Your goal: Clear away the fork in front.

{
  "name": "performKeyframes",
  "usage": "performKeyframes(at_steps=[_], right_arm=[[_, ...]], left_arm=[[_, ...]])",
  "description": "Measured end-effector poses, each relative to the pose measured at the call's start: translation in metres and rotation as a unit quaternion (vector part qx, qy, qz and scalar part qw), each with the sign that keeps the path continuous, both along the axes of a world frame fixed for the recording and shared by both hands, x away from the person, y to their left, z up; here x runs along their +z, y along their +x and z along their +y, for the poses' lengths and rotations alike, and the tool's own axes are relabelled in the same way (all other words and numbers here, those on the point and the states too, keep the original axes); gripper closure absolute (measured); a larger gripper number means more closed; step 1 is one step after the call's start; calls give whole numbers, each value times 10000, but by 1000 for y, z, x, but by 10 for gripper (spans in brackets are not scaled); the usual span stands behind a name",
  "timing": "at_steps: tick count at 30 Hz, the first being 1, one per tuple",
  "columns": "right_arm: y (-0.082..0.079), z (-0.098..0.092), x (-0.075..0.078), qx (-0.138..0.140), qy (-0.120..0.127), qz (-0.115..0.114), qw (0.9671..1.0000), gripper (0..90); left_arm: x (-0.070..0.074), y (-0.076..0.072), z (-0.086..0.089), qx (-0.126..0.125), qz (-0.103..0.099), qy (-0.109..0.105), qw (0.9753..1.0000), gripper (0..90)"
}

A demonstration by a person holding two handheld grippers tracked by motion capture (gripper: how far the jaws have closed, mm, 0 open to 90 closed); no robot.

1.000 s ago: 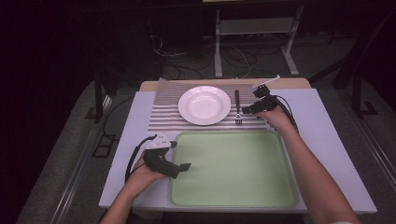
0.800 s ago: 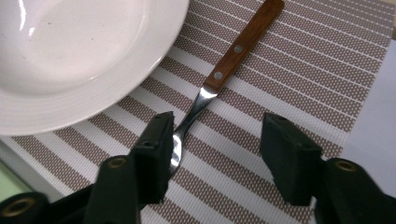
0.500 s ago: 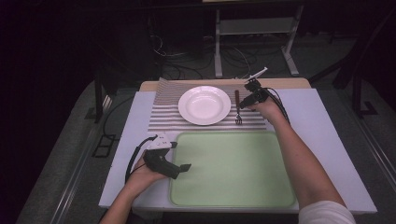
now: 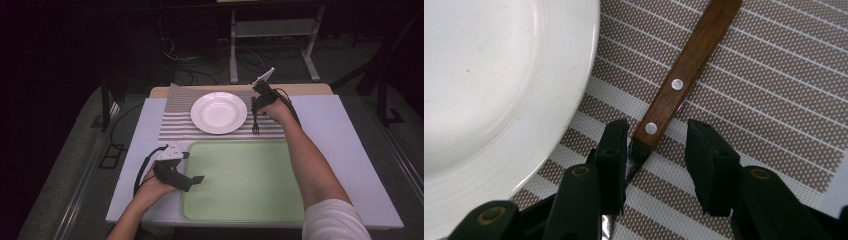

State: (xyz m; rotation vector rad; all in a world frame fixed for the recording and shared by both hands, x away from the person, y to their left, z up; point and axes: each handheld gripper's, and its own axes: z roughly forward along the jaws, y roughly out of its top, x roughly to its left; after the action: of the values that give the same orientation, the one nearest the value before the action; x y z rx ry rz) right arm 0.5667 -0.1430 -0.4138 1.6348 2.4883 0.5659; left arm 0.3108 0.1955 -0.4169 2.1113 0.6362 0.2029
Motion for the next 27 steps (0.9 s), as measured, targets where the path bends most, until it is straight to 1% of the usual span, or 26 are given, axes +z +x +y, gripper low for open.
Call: performKeyframes(at_steps=[1, 2, 4, 6, 7, 8, 13, 14, 18, 20, 21, 23, 27], right_arm=[[1, 2, -1, 12, -26, 55, 10000, 604], [3, 5, -3, -5, -114, 118, 9999, 604], [4, 5, -4, -7, -77, 133, 9999, 612], [7, 8, -6, -20, -146, 214, 9997, 613], [7, 8, -6, -20, -146, 214, 9997, 613], [8, 10, -8, -25, -171, 273, 9995, 615], [11, 13, -8, -33, -244, 316, 9992, 621], [12, 15, -9, -46, -308, 360, 9989, 634], [14, 16, -9, -73, -334, 401, 9986, 639], [15, 16, -9, -134, -351, 416, 9984, 671], [15, 16, -9, -134, -351, 416, 9984, 671], [15, 15, -9, -162, -414, 393, 9982, 719], [14, 15, -9, -135, -467, 365, 9982, 752]], left_arm=[[0, 0, 0, 2, -1, -1, 10000, 0], [0, 0, 0, 0, -2, 21, 10000, 0], [-1, 0, 0, -5, -2, 23, 10000, 0], [-1, 0, 0, -20, -4, 27, 10000, 0], [-1, 0, 0, -20, -4, 27, 10000, 0], [-1, 0, 0, -19, 1, 37, 10000, 0], [-1, 0, 1, 1, -3, 33, 10000, 0], [-1, 0, 0, -6, 5, 37, 10000, 0], [-1, 0, 0, -31, 3, 43, 10000, 0], [-1, 0, -1, -43, -3, 42, 10000, 0], [-1, 0, -1, -43, -3, 42, 10000, 0], [-1, 0, -1, -46, -6, 42, 10000, 0], [-1, 0, 0, -44, -12, 39, 10000, 0]])
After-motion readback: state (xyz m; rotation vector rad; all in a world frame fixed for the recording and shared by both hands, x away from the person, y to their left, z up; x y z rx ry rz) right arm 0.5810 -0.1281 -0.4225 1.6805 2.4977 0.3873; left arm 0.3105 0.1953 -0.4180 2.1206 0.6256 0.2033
